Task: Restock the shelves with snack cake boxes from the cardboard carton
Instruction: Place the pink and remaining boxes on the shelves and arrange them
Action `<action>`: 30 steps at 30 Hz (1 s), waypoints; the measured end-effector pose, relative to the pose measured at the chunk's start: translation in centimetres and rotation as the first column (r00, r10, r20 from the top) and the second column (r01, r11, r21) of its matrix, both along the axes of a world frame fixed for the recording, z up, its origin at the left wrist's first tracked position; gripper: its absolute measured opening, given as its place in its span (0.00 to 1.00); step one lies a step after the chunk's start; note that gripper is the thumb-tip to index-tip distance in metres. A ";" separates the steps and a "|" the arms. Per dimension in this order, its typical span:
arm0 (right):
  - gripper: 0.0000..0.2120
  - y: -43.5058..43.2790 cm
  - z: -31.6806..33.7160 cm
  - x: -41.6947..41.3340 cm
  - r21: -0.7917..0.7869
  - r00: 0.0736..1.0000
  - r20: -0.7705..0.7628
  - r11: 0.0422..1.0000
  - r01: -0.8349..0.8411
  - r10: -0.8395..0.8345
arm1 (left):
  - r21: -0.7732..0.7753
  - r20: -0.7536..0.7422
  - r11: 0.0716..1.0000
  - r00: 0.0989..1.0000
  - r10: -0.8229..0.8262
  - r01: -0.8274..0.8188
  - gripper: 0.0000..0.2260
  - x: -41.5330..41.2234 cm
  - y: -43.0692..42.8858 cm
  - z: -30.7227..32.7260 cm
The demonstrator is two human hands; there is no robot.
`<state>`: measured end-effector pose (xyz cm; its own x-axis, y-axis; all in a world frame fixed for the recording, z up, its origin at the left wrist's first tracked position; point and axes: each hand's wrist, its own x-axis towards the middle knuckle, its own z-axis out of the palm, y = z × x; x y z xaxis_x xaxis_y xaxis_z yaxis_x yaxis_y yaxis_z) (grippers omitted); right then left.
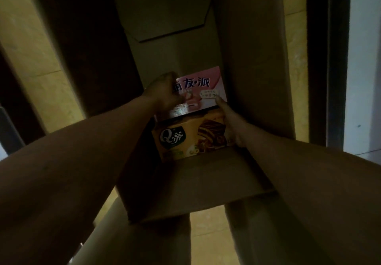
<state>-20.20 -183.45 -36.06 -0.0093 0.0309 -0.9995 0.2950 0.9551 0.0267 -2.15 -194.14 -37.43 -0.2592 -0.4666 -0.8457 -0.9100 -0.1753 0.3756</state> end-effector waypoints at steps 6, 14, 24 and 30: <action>0.53 2.3 -2.2 -0.3 -0.132 0.977 -0.019 0.968 -0.215 0.214 | -0.025 0.121 0.974 0.968 -0.222 0.226 0.32 -0.3 -0.6 -3.4; 0.40 2.7 -2.6 0.0 -0.140 0.945 0.101 0.945 -0.295 0.310 | 0.071 0.248 0.919 0.886 -0.392 0.387 0.42 -0.2 -2.0 -4.5; 0.10 2.0 -2.6 -0.8 -0.078 0.952 0.234 0.980 -0.183 0.197 | 0.077 0.232 0.884 0.854 -0.466 0.462 0.37 0.5 -3.6 -6.1; 0.40 2.8 -2.7 -0.2 -0.085 0.971 0.181 0.986 -0.144 0.157 | 0.036 0.220 0.899 0.874 -0.433 0.436 0.34 0.8 -3.1 -6.3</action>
<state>-20.45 -180.66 -38.75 0.1778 -0.0274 -0.9837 0.1440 0.9896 -0.0015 -1.31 -197.20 -43.71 -0.2501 -0.3620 -0.8980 -0.9520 0.2609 0.1600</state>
